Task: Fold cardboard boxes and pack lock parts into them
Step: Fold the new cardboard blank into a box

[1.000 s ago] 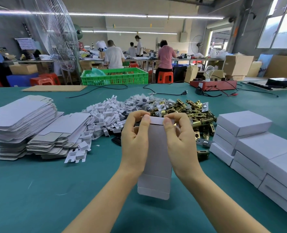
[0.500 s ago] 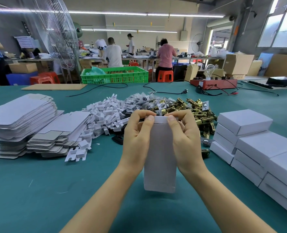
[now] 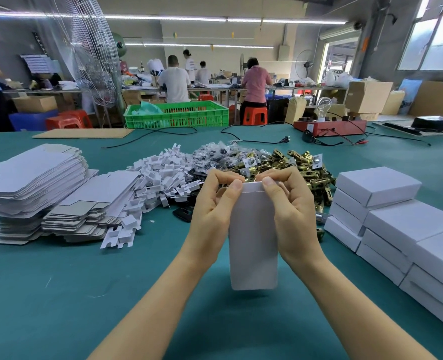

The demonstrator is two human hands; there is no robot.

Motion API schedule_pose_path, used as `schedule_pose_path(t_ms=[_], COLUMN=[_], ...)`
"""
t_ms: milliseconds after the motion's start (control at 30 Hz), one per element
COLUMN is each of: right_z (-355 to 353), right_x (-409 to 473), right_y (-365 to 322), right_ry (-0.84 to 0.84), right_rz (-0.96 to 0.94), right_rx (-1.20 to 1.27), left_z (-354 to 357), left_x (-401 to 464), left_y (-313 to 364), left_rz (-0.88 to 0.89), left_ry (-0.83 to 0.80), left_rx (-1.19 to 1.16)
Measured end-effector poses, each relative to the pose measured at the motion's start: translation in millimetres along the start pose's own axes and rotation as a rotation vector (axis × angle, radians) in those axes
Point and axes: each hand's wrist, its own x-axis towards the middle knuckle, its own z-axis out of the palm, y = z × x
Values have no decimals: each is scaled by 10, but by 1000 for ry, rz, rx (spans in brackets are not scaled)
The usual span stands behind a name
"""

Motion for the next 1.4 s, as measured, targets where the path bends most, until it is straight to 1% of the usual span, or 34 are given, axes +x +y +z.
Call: schedule_pose_path(t_ms=[100,200,367,500,600,667,800,867,967,1133,1233,1300,1400], right_z=[-8,-27,-4,8,-13,-25,-1,1,-24,-17,-48,-66,-51], right_x=[3,18,21,-8,4,24,2,-6,19,28,56,68,57], right_y=[26,76,133,166,180,183,185,176,147,96,103,126,160], right_ry=[3,9,-22,7,-4,-35,-122,-104,-63,-83,-65,-44,-49], right_rz=[-14,-14,-3,-8,3,4,-3,-11,4,53,74,101,131], right_rx=[-9,-7,12,23,-8,-57,-149,-155,-100,-30,-22,-27,-72], left_z=[-2,8,-23,13,27,6,-5,9,25,16,-13,-37,-87], left_x=[-3,-2,20,2,-2,21,67,66,44,36,37,43,78], left_y=[-10,-31,-67,-132,-128,-113,-60,-47,-52,-41,-59,-60,-50], left_rz=[33,82,62,52,35,5,-144,-197,-197,-202,-187,-155,-55], left_ry=[-20,-1,34,64,70,70,122,125,118,57,18,-21,-68], left_rx=[5,44,89,99,77,39,-114,-175,-163,-149,-89,-8,254])
